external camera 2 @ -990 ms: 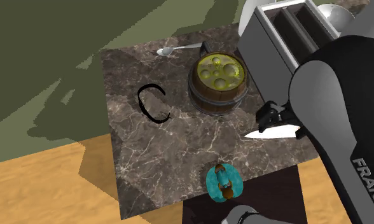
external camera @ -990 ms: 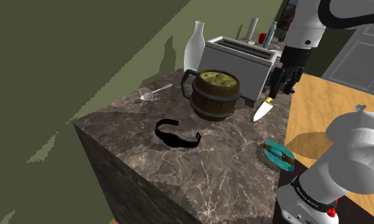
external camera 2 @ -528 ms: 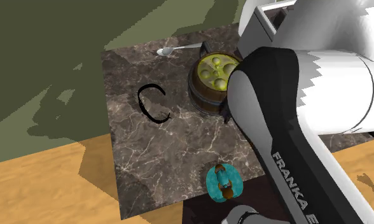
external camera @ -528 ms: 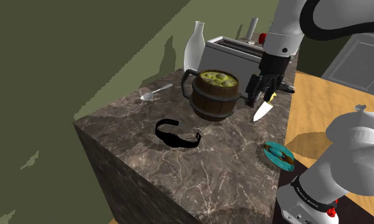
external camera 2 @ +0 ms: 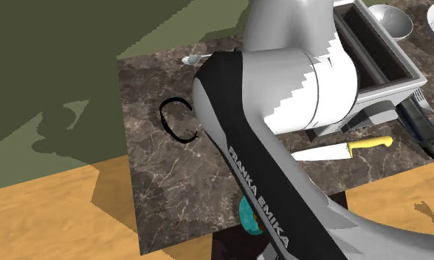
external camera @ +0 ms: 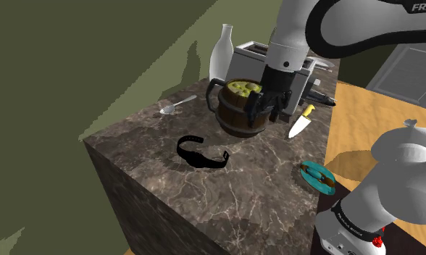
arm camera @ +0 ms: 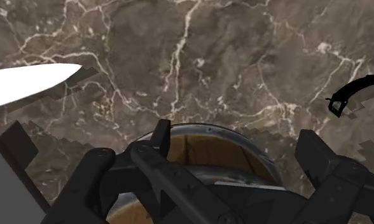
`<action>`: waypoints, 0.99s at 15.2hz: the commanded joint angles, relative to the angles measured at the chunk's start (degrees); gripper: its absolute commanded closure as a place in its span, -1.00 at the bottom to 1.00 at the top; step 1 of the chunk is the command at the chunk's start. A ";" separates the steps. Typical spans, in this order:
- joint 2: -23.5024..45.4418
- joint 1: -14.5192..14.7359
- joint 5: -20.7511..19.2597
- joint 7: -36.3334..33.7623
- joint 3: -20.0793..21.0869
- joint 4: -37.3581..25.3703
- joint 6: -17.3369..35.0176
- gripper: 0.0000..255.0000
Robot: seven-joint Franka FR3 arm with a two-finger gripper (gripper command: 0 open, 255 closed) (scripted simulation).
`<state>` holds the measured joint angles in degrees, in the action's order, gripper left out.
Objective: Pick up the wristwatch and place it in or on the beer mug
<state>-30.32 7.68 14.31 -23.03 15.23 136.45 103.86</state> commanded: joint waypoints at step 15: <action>26.90 2.72 -6.00 -19.95 15.71 -19.78 15.23 -1.00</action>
<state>-5.56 10.12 9.48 -41.39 30.07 117.98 117.58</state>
